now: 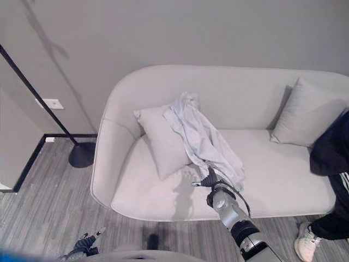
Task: Hang the clothes on the sofa on the clothes rack.
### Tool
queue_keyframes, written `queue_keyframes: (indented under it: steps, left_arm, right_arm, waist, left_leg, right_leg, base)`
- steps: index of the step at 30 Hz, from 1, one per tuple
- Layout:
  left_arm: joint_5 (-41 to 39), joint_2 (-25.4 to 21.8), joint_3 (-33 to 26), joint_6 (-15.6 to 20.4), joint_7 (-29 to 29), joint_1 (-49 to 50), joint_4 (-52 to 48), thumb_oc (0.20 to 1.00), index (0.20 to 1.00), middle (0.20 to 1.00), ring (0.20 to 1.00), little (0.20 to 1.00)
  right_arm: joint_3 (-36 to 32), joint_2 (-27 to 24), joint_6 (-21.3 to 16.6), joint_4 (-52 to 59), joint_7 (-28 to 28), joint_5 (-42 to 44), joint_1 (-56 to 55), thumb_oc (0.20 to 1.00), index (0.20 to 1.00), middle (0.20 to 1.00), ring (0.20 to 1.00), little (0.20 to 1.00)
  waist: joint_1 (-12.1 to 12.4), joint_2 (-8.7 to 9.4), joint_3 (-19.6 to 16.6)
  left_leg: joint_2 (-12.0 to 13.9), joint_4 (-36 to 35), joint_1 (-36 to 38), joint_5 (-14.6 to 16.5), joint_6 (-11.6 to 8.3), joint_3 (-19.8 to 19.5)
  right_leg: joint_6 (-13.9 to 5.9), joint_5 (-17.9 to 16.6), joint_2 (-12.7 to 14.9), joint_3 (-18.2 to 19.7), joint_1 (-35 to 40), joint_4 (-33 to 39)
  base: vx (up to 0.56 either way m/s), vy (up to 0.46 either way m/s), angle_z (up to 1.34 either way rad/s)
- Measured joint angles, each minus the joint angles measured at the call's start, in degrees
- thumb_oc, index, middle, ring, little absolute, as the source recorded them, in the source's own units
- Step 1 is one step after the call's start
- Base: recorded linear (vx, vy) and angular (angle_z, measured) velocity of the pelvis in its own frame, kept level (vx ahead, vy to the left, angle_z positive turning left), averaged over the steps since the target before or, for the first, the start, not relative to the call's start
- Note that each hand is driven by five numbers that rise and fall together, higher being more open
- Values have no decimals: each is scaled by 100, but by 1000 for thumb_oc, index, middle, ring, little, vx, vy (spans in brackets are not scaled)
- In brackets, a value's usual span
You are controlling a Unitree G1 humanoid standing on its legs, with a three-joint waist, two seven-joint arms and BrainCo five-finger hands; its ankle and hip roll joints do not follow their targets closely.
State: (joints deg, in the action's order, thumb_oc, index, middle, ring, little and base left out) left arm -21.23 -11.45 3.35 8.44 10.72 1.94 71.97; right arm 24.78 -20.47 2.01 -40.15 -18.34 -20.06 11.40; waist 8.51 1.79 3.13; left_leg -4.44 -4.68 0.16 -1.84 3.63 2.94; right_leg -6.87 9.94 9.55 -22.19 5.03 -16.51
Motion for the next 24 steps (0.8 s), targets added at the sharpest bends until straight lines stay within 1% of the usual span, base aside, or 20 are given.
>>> queue_keyframes:
  steps: [1,2,3,4,5,6,7,8,9,10,11,12,14,15,16,17,18,20,23,24]
  left_arm:
    - [15,0,45,-21,-8,55,52,1000,1000,1000,1000,1000]
    - [40,-87,157,-32,-5,74,100,1000,1000,1000,1000,1000]
    - [164,-117,149,-28,-36,104,99,1000,1000,1000,1000,1000]
    - [197,-168,251,-31,-36,94,168,1000,1000,1000,1000,1000]
    - [229,-197,313,-34,-59,30,208,1000,1000,1000,1000,1000]
    - [229,-213,309,-25,-66,21,202,1000,1000,1000,1000,1000]
    - [228,-256,289,-27,-81,9,196,1000,1000,1000,1000,1000]
    - [228,-256,290,-27,-83,7,196,1000,1000,1000,1000,1000]
    - [228,-235,294,-29,-88,39,211,1000,1000,1000,1000,1000]
    - [227,-211,294,-27,-88,11,211,1000,1000,1000,1000,1000]
    - [227,-206,292,-26,-92,-195,301,1000,1000,1000,1000,1000]
    - [227,-221,295,-26,-85,-278,324,1000,1000,1000,1000,1000]
    - [228,-209,317,-19,-80,-304,303,1000,1000,1000,1000,1000]
    - [229,-199,320,-15,-79,-250,245,1000,1000,1000,1000,1000]
    - [228,-268,292,-11,-79,-193,188,1000,1000,1000,1000,1000]
    - [221,-241,238,9,-83,-74,143,1000,1000,1000,1000,1000]
    - [215,-156,266,17,-92,-21,120,1000,1000,1000,1000,1000]
    - [206,-50,375,35,-106,21,17,1000,1000,1000,1000,1000]
    - [202,-47,478,35,-112,67,-100,1000,1000,1000,1000,1000]
    - [202,-48,478,36,-112,65,-140,1000,1000,1000,1000,1000]
  right_arm:
    - [-5,-37,33,-74,-2,-9,-34,1000,1000,1000,1000,1000]
    - [-12,-50,64,-143,-7,-23,-73,1000,1000,1000,1000,1000]
    - [-12,-89,46,-151,-13,-36,-71,1000,1000,1000,1000,1000]
    - [-34,-127,53,-210,-47,-46,-66,1000,1000,1000,1000,1000]
    - [-84,-151,70,-335,-73,-72,-66,1000,1000,1000,1000,1000]
    - [-155,-154,97,-363,-108,-125,-71,1000,1000,1000,1000,1000]
    - [-218,-215,106,-357,-210,-196,-31,1000,1000,1000,1000,1000]
    - [-222,-273,106,-357,-229,-210,0,1000,1000,1000,1000,1000]
    - [-228,-353,94,-424,-258,-244,24,1000,1000,1000,1000,1000]
    - [-228,-443,80,-504,-270,-246,32,1000,1000,1000,1000,1000]
    - [-333,-645,168,-705,-333,-246,81,1000,1000,1000,1000,1000]
    - [-442,-678,196,-777,-398,-246,104,1000,1000,1000,1000,1000]
    - [-482,-754,280,-853,-443,-245,130,1000,1000,1000,1000,1000]
    - [-545,-708,291,-931,-479,-243,120,1000,1000,1000,1000,1000]
    - [-610,-632,306,-997,-504,-241,85,1000,1000,1000,1000,1000]
    - [-623,-569,303,-1056,-494,-238,177,1000,1000,1000,1000,1000]
    - [-644,-593,282,-1078,-518,-235,220,1000,1000,1000,1000,1000]
    - [-653,-684,279,-1291,-547,-229,221,1000,1000,1000,1000,1000]
    - [-822,-779,270,-1501,-711,-181,502,1000,1000,1000,1000,1000]
    - [-916,-784,271,-1509,-758,-180,586,1000,1000,1000,1000,1000]
  waist:
    - [-35,-46,-20]
    - [-45,-3,-35]
    - [-29,83,-52]
    - [-65,133,-32]
    - [-57,128,-28]
    - [-52,119,-22]
    - [-54,108,-5]
    - [-46,106,31]
    - [-24,75,53]
    - [-42,38,84]
    - [-179,73,189]
    - [-224,80,259]
    - [-294,87,372]
    - [-346,99,355]
    - [-394,203,331]
    - [-296,319,308]
    - [-389,220,304]
    - [-367,133,278]
    - [-333,86,317]
    - [-333,68,342]
  left_leg:
    - [8,134,10,96,99,-56]
    - [-123,253,103,204,236,-121]
    - [-212,325,90,189,470,-172]
    - [-278,319,143,189,505,-272]
    - [-284,305,204,183,525,-389]
    - [-263,286,233,178,528,-468]
    - [-236,284,253,179,361,-635]
    - [-236,272,293,188,314,-687]
    - [-242,290,297,226,207,-846]
    - [-222,289,281,235,147,-940]
    - [-233,264,210,283,132,-1215]
    - [-261,249,217,279,126,-1329]
    - [-267,124,335,249,68,-1577]
    - [-254,82,429,268,56,-1717]
    - [-272,57,516,249,6,-1794]
    - [-201,21,610,267,-102,-1812]
    - [-84,85,544,231,-179,-1981]
    - [104,88,500,201,-257,-2113]
    - [404,89,284,253,-442,-2156]
    - [466,89,222,252,-460,-2227]
  right_leg:
    - [-14,51,205,74,-317,-891]
    - [-117,75,609,94,-671,-1723]
    - [-190,69,798,268,-885,-2071]
    - [-193,65,960,325,-1014,-2350]
    - [-224,79,955,409,-1112,-2315]
    - [-222,78,894,491,-1171,-2148]
    - [-197,53,634,714,-1297,-1187]
    - [-202,-54,552,710,-1323,-747]
    - [-196,-277,344,881,-1383,40]
    - [-184,-414,192,1078,-1391,550]
    - [-366,-1002,-8,1801,-1431,1980]
    - [-424,-1254,32,1924,-1460,2269]
    - [-440,-1738,69,1905,-1485,2262]
    - [-377,-1797,76,1811,-1255,2264]
    - [-307,-1859,89,1689,-986,2259]
    - [-64,-1962,-22,1550,-687,2226]
    - [-42,-1979,-113,1441,-624,2226]
    - [-21,-1961,-267,1315,-570,2227]
    - [260,-1738,-534,1139,-642,2228]
    - [291,-1718,-590,1104,-674,2228]
  base:
    - [103,152,14]
    - [157,174,18]
    - [118,68,29]
    - [137,24,47]
    - [137,-39,55]
    - [137,-87,69]
    - [188,-211,64]
    - [201,-236,62]
    - [219,-263,43]
    - [228,-235,99]
    - [216,-206,116]
    - [235,-223,120]
    - [126,-137,67]
    - [99,-158,65]
    - [217,-328,45]
    - [194,-298,52]
    - [165,-279,51]
    - [36,-109,64]
    - [23,-135,53]
    - [-15,-102,48]
